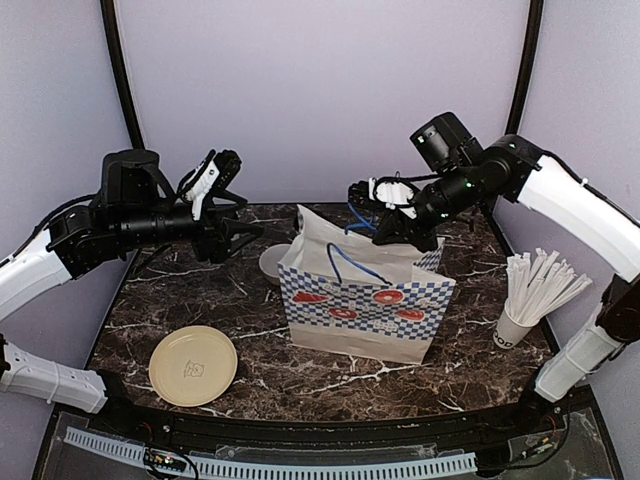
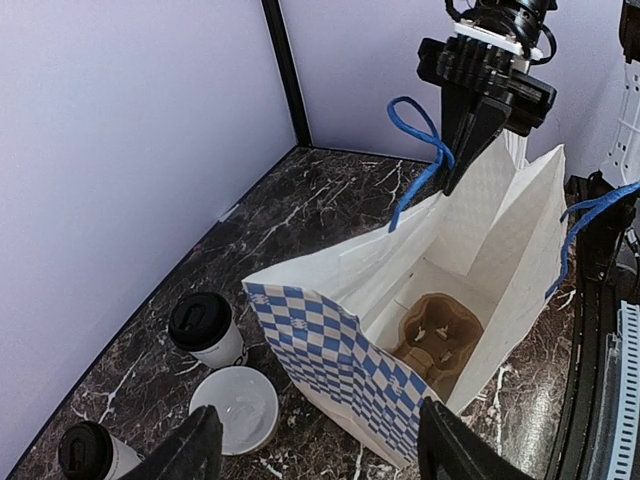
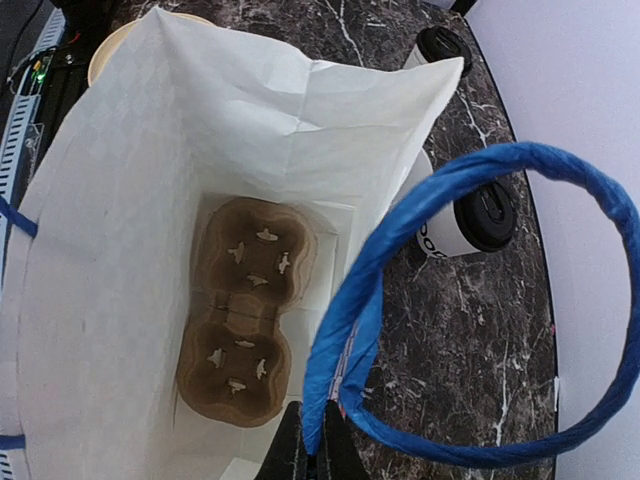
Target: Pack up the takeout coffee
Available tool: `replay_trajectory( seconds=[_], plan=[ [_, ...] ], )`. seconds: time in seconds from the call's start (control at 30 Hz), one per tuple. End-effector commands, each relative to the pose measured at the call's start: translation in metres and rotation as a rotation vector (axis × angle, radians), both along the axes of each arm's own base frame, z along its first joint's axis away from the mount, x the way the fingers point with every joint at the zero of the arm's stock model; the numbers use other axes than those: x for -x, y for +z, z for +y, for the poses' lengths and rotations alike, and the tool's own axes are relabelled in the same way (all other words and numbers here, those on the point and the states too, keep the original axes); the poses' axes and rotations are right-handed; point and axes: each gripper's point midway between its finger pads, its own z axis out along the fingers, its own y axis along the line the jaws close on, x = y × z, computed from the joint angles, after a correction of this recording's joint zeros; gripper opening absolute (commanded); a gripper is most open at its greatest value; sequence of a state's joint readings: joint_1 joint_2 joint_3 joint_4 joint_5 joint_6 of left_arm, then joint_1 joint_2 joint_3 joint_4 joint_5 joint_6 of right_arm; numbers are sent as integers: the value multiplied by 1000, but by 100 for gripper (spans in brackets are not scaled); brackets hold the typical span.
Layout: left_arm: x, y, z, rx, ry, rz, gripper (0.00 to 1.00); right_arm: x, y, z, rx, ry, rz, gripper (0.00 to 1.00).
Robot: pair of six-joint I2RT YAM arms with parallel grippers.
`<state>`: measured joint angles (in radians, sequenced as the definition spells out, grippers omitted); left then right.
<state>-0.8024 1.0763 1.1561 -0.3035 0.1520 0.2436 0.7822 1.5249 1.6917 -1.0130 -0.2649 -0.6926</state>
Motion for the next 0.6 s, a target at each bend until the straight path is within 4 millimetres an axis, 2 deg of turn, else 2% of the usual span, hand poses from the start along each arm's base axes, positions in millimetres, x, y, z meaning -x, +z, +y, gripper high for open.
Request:
replay_trajectory(
  seconds=[0.0, 0.1, 0.3, 0.47, 0.57],
  plan=[
    [-5, 13, 4, 14, 31, -47, 70, 52, 10, 8, -35, 116, 51, 0],
    [-12, 10, 9, -1, 79, -60, 70, 82, 7, 14, -35, 193, 81, 0],
    [-49, 2, 29, -52, 295, -115, 73, 134, 0, 22, -7, 338, 180, 0],
    [-74, -2, 49, -68, 433, -117, 74, 164, -5, 26, 14, 419, 233, 1],
    [-79, 0, 53, -27, 443, -111, 74, 179, -15, 25, 51, 459, 269, 1]
  ],
)
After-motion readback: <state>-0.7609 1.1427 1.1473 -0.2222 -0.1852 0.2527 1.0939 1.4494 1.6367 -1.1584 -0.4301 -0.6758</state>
